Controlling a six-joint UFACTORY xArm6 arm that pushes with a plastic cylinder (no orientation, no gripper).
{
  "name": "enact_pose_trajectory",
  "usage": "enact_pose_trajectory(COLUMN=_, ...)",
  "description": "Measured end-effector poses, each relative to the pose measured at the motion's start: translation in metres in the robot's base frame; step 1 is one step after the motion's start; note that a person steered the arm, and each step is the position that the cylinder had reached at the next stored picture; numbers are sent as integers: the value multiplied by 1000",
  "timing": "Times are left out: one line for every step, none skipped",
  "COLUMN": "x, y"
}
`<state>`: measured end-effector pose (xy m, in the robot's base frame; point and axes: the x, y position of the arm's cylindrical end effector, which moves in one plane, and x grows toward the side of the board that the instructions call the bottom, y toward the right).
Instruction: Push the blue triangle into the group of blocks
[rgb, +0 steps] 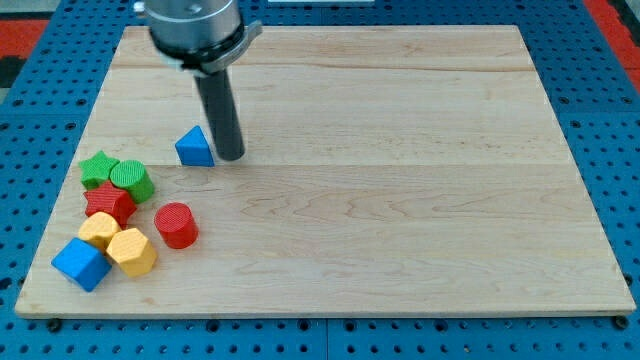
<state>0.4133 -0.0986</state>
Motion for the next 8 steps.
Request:
enact_pose_trajectory(x=-22, y=-25)
enact_pose_trajectory(x=-4, y=-51)
enact_pose_trajectory(x=23, y=-60)
enact_pose_trajectory(x=49, y=-71)
enact_pose_trajectory(x=74, y=-66)
enact_pose_trajectory(x=87, y=-63)
enact_pose_trajectory(x=87, y=-63)
enact_pose_trajectory(x=79, y=-63)
